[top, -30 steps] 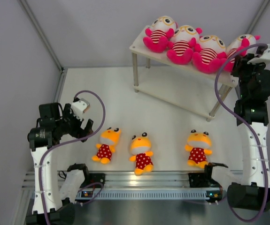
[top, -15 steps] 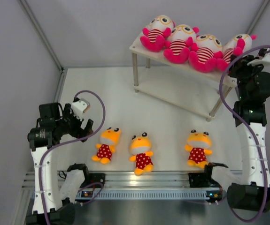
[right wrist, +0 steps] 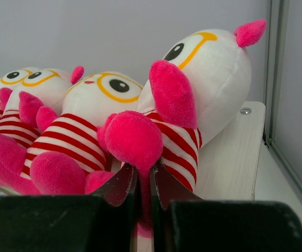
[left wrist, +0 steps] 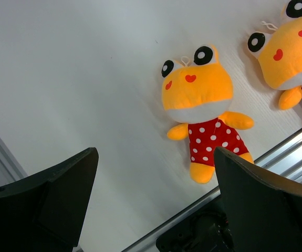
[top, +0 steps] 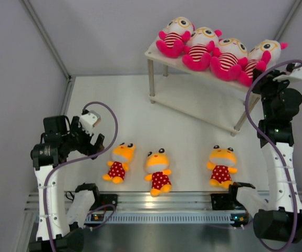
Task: Place and organize the stuffed toys onto the shelf
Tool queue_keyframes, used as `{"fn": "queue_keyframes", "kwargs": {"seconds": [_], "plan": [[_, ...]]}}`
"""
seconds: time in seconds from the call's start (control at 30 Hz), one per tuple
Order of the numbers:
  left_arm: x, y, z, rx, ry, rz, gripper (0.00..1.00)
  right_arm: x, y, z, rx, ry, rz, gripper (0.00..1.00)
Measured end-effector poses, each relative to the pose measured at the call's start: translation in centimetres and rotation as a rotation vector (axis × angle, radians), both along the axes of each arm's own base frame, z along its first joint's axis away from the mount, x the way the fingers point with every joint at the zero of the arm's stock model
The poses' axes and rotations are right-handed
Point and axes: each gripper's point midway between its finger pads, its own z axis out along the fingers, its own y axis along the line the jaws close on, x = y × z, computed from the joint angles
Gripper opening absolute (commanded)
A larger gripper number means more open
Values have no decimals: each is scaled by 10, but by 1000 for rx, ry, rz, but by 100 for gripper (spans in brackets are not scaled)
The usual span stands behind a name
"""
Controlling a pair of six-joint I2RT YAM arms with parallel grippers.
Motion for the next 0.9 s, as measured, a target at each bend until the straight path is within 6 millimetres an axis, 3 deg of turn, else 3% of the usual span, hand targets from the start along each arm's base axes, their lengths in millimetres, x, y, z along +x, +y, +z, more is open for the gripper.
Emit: {"fn": "queue_keyframes", "kwargs": {"seconds": [0.37, 0.6, 0.73, 0.77, 0.83, 0.9], "plan": [[0, 0, -3, -1, 8, -1, 97, 18, 5, -3, 52, -7, 49, 0], [0, 0, -3, -1, 8, -1, 97, 20, 7, -2, 70, -3, 61, 0], [0, -1, -3, -3, 8, -3, 97, 11, 6, -3, 78, 8, 46, 25], [0, -1, -3, -5, 8, -4, 97, 8, 5, -3, 79, 14, 36, 36], [0, -2, -3, -9, 7, -7, 97, 1, 3, -4, 74, 25, 21, 44], [-1, -3, -3, -12, 8, -10, 97, -7, 0, -6, 70, 42, 0, 58]]}}
